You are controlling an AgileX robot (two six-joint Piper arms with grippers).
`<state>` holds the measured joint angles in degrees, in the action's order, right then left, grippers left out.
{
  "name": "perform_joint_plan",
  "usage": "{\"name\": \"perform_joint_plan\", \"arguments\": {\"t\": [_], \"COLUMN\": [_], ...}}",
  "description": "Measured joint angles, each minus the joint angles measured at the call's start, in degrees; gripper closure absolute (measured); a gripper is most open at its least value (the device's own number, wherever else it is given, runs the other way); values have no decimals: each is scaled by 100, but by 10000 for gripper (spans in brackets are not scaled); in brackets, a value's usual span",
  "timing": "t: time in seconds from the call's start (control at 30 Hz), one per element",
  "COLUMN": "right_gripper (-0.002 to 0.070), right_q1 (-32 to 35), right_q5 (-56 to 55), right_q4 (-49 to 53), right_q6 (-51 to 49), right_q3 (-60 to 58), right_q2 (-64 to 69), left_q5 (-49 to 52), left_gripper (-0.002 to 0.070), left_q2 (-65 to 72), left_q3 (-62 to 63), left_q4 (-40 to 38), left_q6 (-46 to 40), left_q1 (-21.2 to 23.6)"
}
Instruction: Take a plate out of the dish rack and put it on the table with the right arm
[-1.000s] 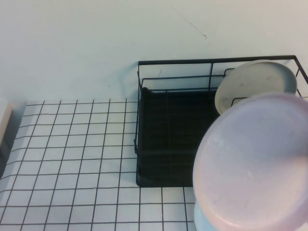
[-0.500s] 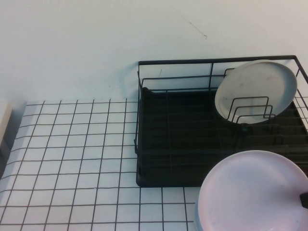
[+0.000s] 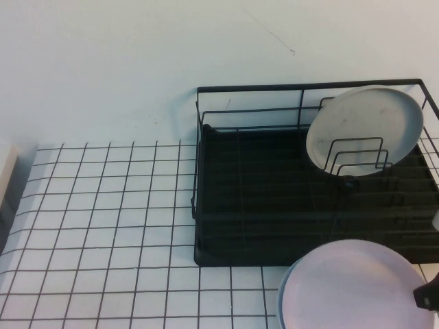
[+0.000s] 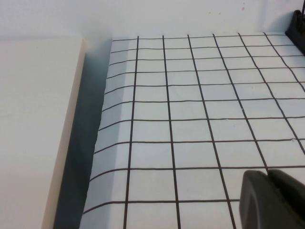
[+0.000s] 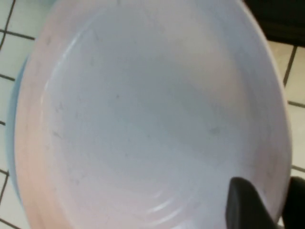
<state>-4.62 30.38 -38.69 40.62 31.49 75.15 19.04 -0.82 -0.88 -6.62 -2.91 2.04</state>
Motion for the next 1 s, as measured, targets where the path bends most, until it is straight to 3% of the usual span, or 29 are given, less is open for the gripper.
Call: {"name": "perform_joint_plan", "arguments": {"t": [0.17,0.3,0.43,0.53,0.6,0.8,1.0], "right_gripper": [346,312,407,568,627,673,678], "right_q1": [0,0,0,0,0,0,0], "right_q5": [0,62,352,634,732,874,863], "right_q4": [-5,46,386,860,1212,2183,2413], "right_q6": [-106,-197,-204,-120,-110,-85,-328], "right_q3": [176,490,976,1403,1604,1583,495], "right_q2": [-14,-295,-895,-1591,-2114,-3446,-4655], "left_q5": [0,0,0,0,0,0,0], "left_gripper": [678,678,678,678,678,678,678], "left_q2": [0,0,0,0,0,0,0], "left_q3": [0,0,0,0,0,0,0], "left_q4": [0,0,0,0,0,0,0], "left_q6": [0,0,0,0,0,0,0], "left_q1": [0,0,0,0,0,0,0]}}
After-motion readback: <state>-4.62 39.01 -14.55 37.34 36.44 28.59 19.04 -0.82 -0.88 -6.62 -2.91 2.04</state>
